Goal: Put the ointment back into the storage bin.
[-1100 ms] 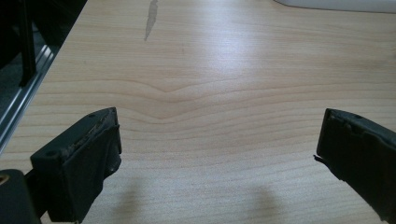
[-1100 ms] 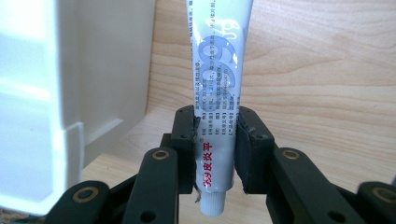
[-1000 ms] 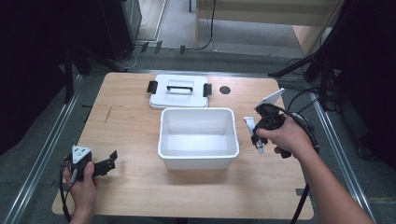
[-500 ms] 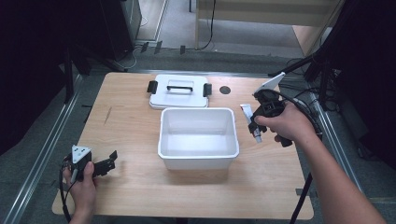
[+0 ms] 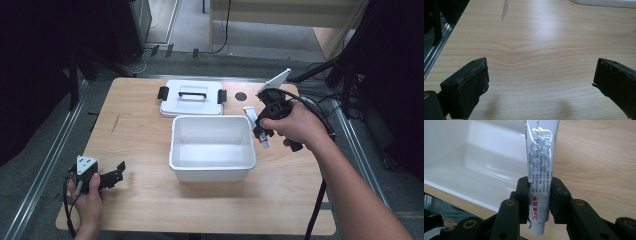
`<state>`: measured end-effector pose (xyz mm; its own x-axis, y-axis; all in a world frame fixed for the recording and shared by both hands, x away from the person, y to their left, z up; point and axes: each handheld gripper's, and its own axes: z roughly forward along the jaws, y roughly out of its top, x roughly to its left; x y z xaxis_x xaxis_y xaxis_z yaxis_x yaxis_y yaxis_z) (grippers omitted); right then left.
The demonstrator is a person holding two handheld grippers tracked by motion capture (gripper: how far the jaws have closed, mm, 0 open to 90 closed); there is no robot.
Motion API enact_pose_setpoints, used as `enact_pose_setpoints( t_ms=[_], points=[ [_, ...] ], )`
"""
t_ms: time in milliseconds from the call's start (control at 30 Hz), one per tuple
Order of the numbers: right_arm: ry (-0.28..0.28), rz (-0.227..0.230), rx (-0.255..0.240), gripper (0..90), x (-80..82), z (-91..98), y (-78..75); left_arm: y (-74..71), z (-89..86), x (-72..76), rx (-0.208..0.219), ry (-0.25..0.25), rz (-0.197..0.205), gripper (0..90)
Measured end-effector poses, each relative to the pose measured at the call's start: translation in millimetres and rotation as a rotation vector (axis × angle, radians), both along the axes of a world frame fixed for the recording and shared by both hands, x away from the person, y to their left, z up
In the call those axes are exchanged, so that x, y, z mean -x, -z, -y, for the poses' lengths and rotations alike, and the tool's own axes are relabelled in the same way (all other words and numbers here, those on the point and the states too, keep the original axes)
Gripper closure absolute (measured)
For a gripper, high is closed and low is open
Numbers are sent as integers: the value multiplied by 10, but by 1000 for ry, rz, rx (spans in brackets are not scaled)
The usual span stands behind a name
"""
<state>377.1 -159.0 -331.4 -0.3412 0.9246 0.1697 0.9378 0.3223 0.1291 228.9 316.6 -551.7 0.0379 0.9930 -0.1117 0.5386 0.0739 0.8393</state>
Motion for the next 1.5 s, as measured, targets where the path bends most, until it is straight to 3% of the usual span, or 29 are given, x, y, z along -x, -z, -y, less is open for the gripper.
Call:
enact_pose_setpoints(
  t_ms=[633, 1133, 1167, 1200, 1333, 1500],
  points=[
    [-122, -12, -13, 722, 11, -507, -10, 1, 1, -1, 2, 1, 0, 6],
    [-239, 18, -8, 722, 56, -581, 130, 1, 2, -1, 2, 1, 1, 5],
    [-285, 44, -9, 721, 67, -574, 159, 1, 2, -2, 2, 2, 0, 5],
    [-285, 44, -9, 721, 67, -574, 159, 1, 2, -2, 2, 2, 0, 5],
    [-375, 84, -6, 721, 108, -566, 205, 0, 3, 0, 1, 2, 0, 6],
    [-409, 84, -12, 721, 136, -569, 232, 0, 4, 0, 0, 1, 1, 5]
  ],
)
